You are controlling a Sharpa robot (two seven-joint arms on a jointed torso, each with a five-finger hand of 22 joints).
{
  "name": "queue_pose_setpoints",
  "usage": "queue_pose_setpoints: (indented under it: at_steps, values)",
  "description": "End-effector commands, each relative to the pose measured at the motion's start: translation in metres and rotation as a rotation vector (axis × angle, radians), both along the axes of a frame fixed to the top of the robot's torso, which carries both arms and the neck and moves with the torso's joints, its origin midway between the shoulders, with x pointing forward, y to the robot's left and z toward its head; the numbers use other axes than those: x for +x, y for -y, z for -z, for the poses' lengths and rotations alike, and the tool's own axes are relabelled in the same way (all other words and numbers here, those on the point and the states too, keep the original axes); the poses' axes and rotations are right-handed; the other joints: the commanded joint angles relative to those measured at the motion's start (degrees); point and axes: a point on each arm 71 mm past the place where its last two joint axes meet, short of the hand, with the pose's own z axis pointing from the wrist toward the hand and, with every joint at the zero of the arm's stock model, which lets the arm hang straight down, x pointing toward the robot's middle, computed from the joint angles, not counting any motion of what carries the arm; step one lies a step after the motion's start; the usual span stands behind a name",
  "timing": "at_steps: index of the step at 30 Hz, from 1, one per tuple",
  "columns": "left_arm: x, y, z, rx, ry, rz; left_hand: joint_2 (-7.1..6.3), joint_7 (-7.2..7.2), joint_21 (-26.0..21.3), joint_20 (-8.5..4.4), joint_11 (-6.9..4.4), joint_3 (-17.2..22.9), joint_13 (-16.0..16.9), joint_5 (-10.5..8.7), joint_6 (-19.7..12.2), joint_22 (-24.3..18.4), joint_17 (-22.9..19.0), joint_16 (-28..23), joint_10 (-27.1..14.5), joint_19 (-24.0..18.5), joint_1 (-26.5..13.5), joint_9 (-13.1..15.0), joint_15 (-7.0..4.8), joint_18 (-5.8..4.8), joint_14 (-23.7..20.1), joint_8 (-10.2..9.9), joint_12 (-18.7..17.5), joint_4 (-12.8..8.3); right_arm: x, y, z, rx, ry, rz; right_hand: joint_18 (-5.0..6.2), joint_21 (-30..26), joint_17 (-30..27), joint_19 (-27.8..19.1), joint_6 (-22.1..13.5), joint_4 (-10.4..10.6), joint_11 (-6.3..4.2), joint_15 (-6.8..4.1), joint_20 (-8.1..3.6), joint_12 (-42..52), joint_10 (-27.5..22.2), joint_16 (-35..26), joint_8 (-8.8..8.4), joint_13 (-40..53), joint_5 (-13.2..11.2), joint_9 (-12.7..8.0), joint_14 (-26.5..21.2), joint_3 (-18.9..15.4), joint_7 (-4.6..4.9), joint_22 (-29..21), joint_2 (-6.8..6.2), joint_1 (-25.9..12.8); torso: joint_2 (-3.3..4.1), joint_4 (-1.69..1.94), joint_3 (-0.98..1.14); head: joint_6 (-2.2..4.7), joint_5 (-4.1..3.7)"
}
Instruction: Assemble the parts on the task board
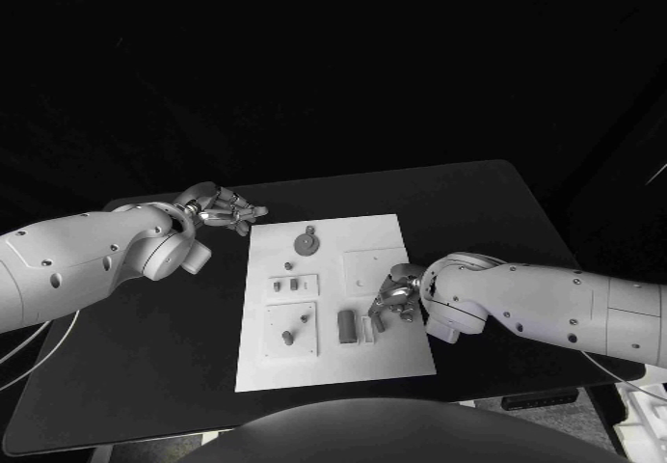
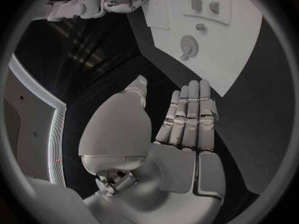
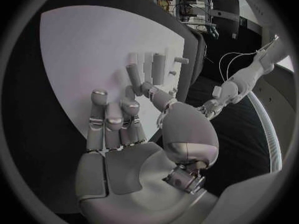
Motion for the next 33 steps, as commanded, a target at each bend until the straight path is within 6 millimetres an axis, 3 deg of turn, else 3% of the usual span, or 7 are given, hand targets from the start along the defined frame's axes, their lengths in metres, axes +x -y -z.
queue_pose_setpoints:
  at_steps: [1,33]
  values:
    - [0.000,0.002,-0.001,0.000,-0.003,0.014,-0.15,-0.14,-0.39,0.01,-0.09,-0.35,-0.10,-0.26,0.14,-0.07,0.07,-0.32,0.27,0.43,0.30,-0.10,0.01,0.77,0.20,0.00,0.18,-0.12,-0.006,0.000,0.000,0.018,-0.036,0.002,0.54,0.22,-0.05,0.33,0.51,-0.27,-0.01,0.08,-0.16,0.23,0.22,0.31,0.21,-0.07,0.37,0.06,0.52,-0.06,0.00,1.09,0.48,-0.18,-0.01,0.00,0.00,0.00,0.05]
    - [0.000,0.002,-0.002,0.003,-0.007,0.015,-0.23,-0.15,-0.38,0.02,-0.09,-0.26,-0.10,-0.26,0.17,-0.10,0.11,-0.37,0.28,0.44,0.24,-0.13,0.02,0.78,0.21,-0.01,0.18,-0.10,-0.005,-0.007,0.002,0.037,-0.105,0.033,0.54,0.24,-0.10,0.37,0.54,-0.22,0.04,0.17,-0.11,0.11,0.32,0.28,0.04,-0.13,0.36,-0.28,0.57,-0.36,0.06,1.03,-0.01,-1.32,0.01,0.02,-0.02,0.00,0.00]
